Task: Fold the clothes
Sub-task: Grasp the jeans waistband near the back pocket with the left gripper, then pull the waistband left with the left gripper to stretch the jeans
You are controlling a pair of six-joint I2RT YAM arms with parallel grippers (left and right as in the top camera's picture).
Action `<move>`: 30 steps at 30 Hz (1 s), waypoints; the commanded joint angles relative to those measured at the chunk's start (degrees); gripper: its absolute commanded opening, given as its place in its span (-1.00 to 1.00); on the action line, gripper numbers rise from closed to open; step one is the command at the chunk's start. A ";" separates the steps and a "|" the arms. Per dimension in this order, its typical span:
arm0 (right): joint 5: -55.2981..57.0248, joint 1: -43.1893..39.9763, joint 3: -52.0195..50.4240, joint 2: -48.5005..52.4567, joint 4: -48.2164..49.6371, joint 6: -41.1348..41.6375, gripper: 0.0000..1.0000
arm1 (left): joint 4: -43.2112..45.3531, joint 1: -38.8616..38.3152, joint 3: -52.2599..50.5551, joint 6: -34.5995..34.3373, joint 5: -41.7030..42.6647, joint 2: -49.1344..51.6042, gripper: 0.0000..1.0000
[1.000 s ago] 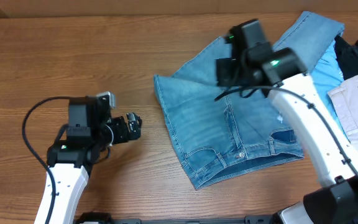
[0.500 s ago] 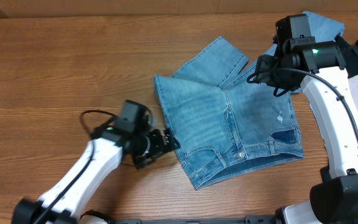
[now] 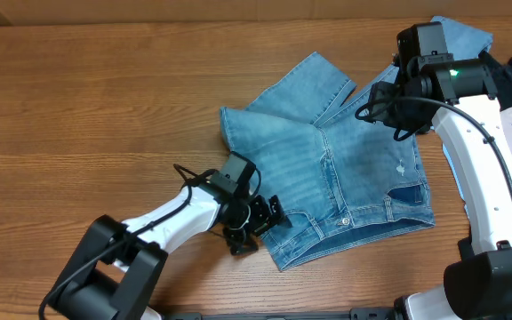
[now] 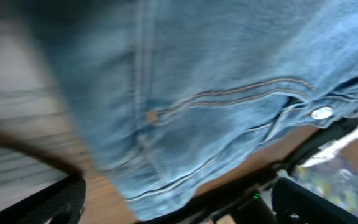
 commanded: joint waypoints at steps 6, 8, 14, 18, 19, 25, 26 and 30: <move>0.13 -0.22 1.38 -1.99 -0.20 0.26 0.19 | 8.63 -0.35 -0.02 -1.57 0.22 4.00 -0.75; 0.13 -0.22 1.38 -1.99 -0.24 0.26 0.19 | 8.92 -0.31 -0.02 -0.70 0.17 4.00 -0.92; 1.29 -0.22 1.38 -1.99 -0.22 0.28 0.19 | 7.37 1.92 0.57 6.03 1.66 1.20 -0.92; 2.73 -0.22 1.38 -1.99 -0.24 0.28 0.20 | -2.84 8.90 2.80 16.90 -3.21 -5.46 -0.92; 2.73 -0.22 1.38 -1.99 -0.24 0.28 0.19 | -6.95 11.74 3.91 19.76 -6.16 -7.43 -0.92; 2.73 -0.22 1.38 -1.99 -0.02 0.26 0.19 | -21.77 36.44 17.16 34.45 -25.20 -14.95 -0.92; 2.73 -0.22 1.38 -1.99 0.04 0.26 0.20 | -21.55 40.54 20.09 36.04 -25.75 -14.93 -0.92; 2.71 -0.22 1.38 -1.99 0.11 0.28 0.21 | -18.16 58.49 36.13 37.20 -21.84 -10.75 -0.19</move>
